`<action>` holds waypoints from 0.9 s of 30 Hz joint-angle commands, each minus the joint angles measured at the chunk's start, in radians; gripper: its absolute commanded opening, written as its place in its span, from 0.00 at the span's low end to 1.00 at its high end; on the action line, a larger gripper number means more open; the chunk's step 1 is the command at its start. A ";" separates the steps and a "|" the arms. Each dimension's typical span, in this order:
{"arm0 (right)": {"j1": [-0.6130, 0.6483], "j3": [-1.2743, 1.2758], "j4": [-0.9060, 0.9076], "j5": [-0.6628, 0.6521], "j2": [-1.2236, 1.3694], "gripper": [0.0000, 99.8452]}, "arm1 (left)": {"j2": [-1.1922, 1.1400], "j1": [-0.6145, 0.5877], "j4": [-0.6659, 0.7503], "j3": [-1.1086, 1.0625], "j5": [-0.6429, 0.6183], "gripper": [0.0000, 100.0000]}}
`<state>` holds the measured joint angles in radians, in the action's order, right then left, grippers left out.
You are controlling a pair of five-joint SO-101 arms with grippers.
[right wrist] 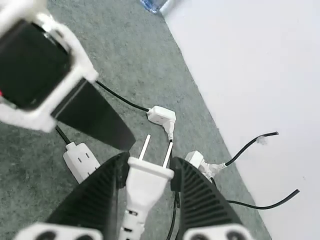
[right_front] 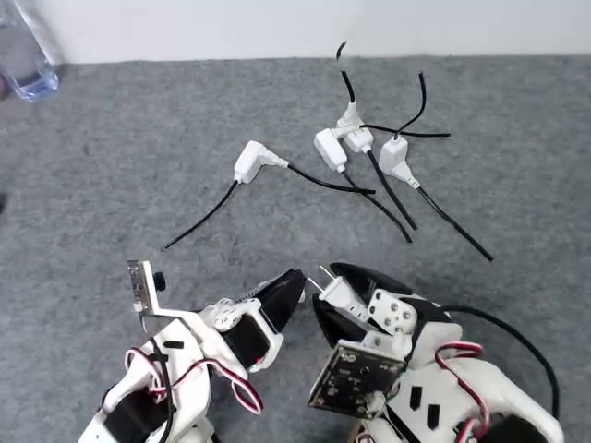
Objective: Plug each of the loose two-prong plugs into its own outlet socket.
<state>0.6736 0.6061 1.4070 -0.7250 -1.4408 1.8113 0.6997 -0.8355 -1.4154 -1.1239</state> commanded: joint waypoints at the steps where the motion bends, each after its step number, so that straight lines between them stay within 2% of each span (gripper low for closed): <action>1: -0.012 -0.026 -0.001 -0.008 0.022 0.01 | 0.009 0.002 0.006 0.012 -0.002 0.02; 5: -0.013 -0.021 0.033 -0.011 0.019 0.01 | 0.009 -0.003 -0.017 0.012 0.000 0.02; 8: -0.021 -0.017 0.074 -0.005 0.028 0.01 | 0.009 -0.014 -0.107 0.019 0.006 0.02; 10: -0.065 -0.015 0.105 -0.005 0.031 0.01 | 0.009 -0.064 -0.170 0.019 0.052 0.02; 12: -0.131 -0.012 0.130 -0.012 0.031 0.01 | 0.009 -0.155 -0.229 0.019 0.120 0.02; 15: -0.205 0.058 0.128 -0.051 0.031 0.01 | 0.009 -0.353 -0.288 0.012 0.216 0.02; 19: -0.245 0.189 0.065 -0.071 0.033 0.01 | 0.009 -0.635 -0.307 0.010 0.334 0.02; 21: -0.252 0.245 0.025 -0.080 0.041 0.01 | 0.009 -0.736 -0.301 -0.012 0.354 0.02; 24: -0.268 0.302 -0.042 -0.089 0.110 0.01 | 0.009 -0.804 -0.299 -0.074 0.354 0.02; 27: -0.298 0.338 -0.136 -0.091 0.231 0.01 | 0.009 -0.821 -0.299 -0.150 0.354 0.02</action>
<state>0.4051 0.9390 1.3594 -0.8032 -1.3088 1.8113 -0.0951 -1.1393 -1.5290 -0.7787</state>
